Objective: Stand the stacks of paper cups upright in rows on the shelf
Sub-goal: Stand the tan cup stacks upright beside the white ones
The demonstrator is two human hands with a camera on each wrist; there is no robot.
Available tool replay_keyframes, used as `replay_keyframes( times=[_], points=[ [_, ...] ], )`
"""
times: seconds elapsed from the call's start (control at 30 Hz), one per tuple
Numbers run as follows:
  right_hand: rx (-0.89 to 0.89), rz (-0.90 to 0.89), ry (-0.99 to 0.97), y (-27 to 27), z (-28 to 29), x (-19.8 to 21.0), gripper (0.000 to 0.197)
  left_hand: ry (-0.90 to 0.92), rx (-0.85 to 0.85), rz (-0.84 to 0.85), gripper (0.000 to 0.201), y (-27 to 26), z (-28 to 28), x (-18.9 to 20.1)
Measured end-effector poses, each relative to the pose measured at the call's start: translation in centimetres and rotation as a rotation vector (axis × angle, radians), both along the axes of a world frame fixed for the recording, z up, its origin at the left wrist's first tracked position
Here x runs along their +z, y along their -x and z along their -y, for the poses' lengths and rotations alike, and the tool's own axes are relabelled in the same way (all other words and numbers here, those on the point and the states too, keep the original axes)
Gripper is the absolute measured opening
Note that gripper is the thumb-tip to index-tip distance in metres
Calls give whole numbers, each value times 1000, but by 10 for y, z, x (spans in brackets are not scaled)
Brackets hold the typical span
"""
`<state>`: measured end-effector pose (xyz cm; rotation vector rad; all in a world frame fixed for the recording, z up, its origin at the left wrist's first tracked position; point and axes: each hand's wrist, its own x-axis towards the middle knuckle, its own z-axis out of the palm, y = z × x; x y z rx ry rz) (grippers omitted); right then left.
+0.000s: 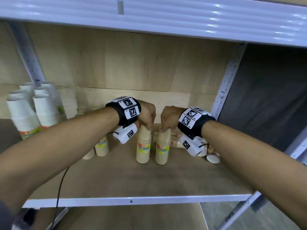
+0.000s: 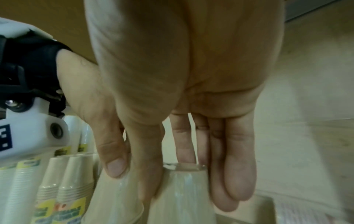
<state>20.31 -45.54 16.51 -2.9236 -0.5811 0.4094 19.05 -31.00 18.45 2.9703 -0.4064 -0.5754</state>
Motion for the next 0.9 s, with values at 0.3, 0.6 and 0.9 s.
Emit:
replay_keyframes(
  times=[0.3,0.6,0.9],
  points=[
    [211,-127,-50,10,-88,14,28,-56,209,-38,32,26,-69,12],
    [439,-138,-83,36,-167,14,22,17,395,-79,35,63,-145,8],
    [531,-38,-152,50,-202,10,32,53,485,-23,35,84,-186,-3]
  ],
)
